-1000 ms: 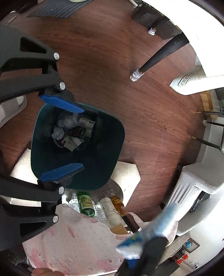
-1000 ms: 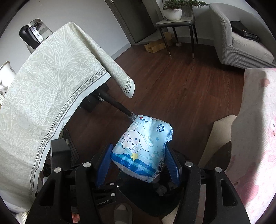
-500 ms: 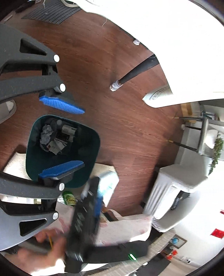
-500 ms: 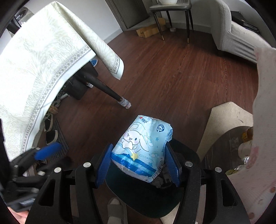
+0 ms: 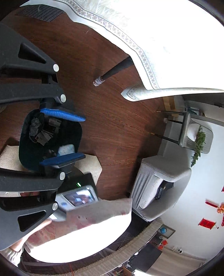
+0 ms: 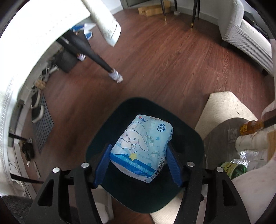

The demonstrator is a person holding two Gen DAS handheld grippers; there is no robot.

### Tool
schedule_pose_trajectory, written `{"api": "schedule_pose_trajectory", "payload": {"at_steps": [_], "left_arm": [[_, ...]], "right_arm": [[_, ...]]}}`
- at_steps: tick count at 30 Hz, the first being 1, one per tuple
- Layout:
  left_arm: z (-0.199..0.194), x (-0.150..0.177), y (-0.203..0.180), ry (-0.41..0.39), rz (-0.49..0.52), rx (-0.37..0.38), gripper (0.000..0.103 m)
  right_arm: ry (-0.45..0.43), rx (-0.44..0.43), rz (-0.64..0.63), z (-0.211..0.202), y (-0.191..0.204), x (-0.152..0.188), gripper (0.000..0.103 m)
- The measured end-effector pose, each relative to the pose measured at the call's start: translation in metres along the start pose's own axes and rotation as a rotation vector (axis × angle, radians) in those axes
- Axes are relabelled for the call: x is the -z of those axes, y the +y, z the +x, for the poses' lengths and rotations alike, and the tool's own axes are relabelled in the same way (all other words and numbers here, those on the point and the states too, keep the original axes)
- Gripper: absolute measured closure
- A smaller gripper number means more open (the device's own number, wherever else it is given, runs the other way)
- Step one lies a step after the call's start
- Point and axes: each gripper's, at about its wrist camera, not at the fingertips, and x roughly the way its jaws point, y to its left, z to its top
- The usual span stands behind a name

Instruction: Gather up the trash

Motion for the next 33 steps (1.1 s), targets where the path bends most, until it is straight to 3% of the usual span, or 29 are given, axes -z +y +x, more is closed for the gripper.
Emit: {"api": "schedule_pose_trajectory", "payload": {"at_steps": [7,12,18,22,29,33], "left_arm": [[-0.013,-0.002,-0.007,-0.032,-0.001,0.027,0.063],[-0.024,-0.001,-0.010,-0.051,0.022,0.014,0.060],[-0.037,0.003,-0.014,-0.087,0.064,-0.037,0.047],[-0.052,0.014,-0.027,-0.144,0.144,-0.130,0.035],[-0.070,0.020,-0.045,-0.218,0.165,-0.108,0.013],[-0.077,0.022,-0.066,-0.254,0.184,-0.092,0.005]], "right_arm": [[0.023,0.016,-0.034,0.003,0.004,0.009,0.027],[-0.037,0.037,-0.083,-0.021,0.012,0.014,0.027],[-0.195,0.041,-0.115,-0.083,0.020,0.022,0.027],[-0.319,0.098,-0.144,-0.131,0.023,0.032,0.027],[-0.505,0.196,-0.071,-0.207,-0.003,0.064,0.021],[-0.594,0.236,0.019,-0.245,-0.033,0.096,0.014]]}}
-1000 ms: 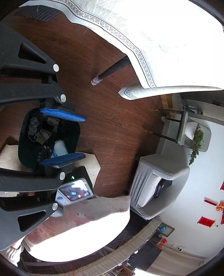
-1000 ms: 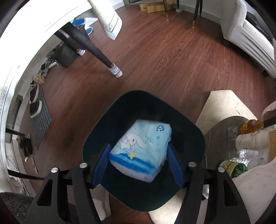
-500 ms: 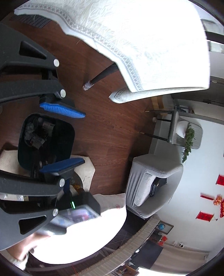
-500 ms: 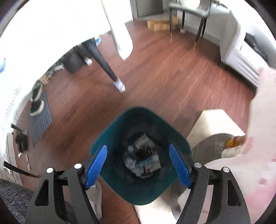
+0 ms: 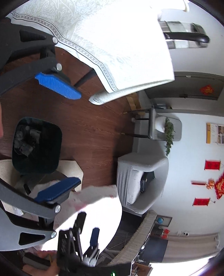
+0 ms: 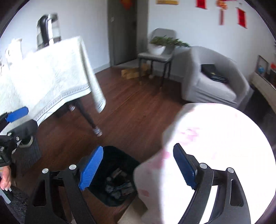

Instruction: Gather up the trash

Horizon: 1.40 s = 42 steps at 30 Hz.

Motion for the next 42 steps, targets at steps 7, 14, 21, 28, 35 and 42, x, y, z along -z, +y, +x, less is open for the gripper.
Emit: {"api": "schedule_pose_trajectory", "payload": {"at_steps": [7,14,21,28,35,42], "left_arm": [[-0.029,0.018,-0.022,-0.054,-0.006,0.044,0.003],[-0.047,0.038,-0.033,-0.062,-0.019,0.001,0.003],[-0.058,0.050,-0.044,-0.075,0.025,0.018,0.003],[-0.062,0.061,-0.051,-0.088,0.047,-0.006,0.003],[-0.061,0.064,-0.050,-0.090,0.044,-0.024,0.003],[-0.061,0.064,-0.051,-0.084,0.058,-0.028,0.003]], "right_arm": [[-0.094,0.102,0.093,-0.064,-0.063,0.028,0.004],[-0.117,0.162,0.162,-0.123,-0.105,0.068,0.004],[-0.166,0.146,0.147,-0.156,-0.112,0.104,0.004],[-0.169,0.120,0.146,-0.160,-0.114,0.135,0.004],[-0.181,0.092,0.089,-0.160,-0.104,0.135,0.004],[-0.171,0.084,0.061,-0.155,-0.097,0.137,0.003]]}}
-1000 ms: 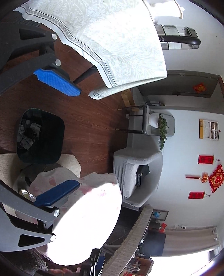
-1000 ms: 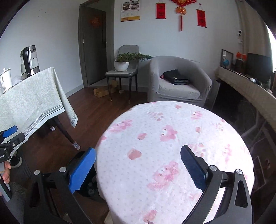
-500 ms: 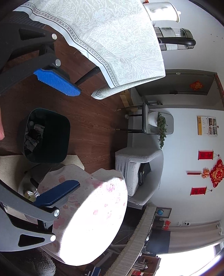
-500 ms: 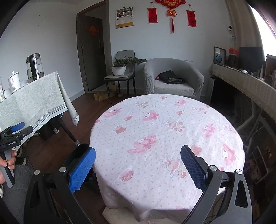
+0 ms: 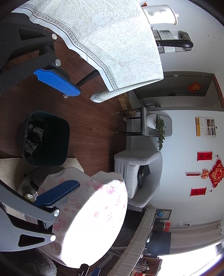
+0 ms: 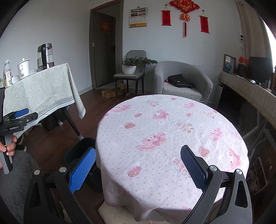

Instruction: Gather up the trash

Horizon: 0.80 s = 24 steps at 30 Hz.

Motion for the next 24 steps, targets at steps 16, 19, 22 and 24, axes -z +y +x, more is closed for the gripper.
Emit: {"api": "schedule_pose_trajectory", "payload": {"at_steps": [16,19,22,24], "left_arm": [[0.0028,0.0046,-0.0084,0.013,0.025,0.003,0.003],[0.0034,0.0048,-0.0085,0.015,0.022,0.004,0.003],[0.0039,0.0050,-0.0082,0.017,0.018,0.005,0.003],[0.0047,0.0049,-0.0081,0.017,0.018,0.005,0.003]], "right_arm": [[-0.004,-0.016,0.061,-0.0018,-0.0103,0.0008,0.003],[-0.003,-0.016,0.061,-0.0018,-0.0104,0.0007,0.003],[-0.004,-0.015,0.060,-0.0018,-0.0101,0.0007,0.003],[-0.004,-0.015,0.060,-0.0018,-0.0099,0.0007,0.003]]}}
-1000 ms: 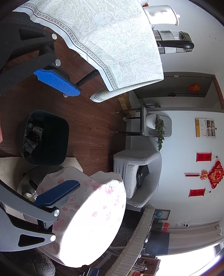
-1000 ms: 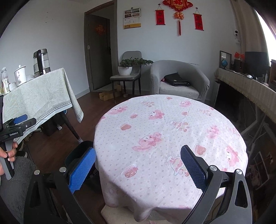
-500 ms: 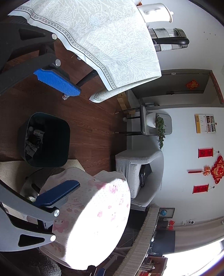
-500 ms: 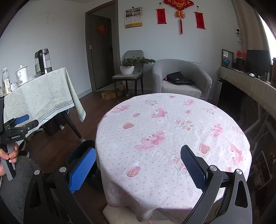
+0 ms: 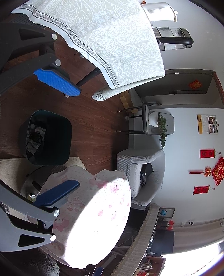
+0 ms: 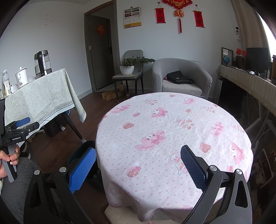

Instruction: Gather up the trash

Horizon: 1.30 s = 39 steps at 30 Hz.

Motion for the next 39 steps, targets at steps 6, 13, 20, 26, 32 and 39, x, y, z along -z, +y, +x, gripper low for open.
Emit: {"api": "schedule_pose_trajectory", "payload": {"at_steps": [6,13,20,26,32,39], "left_arm": [[-0.0003,0.0012,-0.0004,0.001,-0.002,0.001,0.003],[-0.0008,0.0014,-0.0009,-0.002,0.002,-0.001,0.003],[-0.0009,0.0014,-0.0012,-0.002,0.001,-0.003,0.003],[-0.0012,0.0019,-0.0010,0.000,-0.003,-0.006,0.003],[-0.0009,0.0019,-0.0007,0.000,-0.004,-0.006,0.003],[-0.0009,0.0018,-0.0006,0.000,-0.004,-0.006,0.003]], "right_arm": [[0.002,0.000,-0.003,0.0006,-0.0007,0.0007,0.003],[0.007,0.001,-0.006,0.0020,-0.0009,0.0010,0.003],[0.006,0.001,-0.005,0.0020,-0.0009,0.0009,0.003],[0.006,0.001,-0.005,0.0021,-0.0011,0.0008,0.003],[0.007,0.001,-0.006,0.0023,-0.0011,0.0007,0.003],[0.007,0.001,-0.005,0.0024,-0.0012,0.0007,0.003]]}}
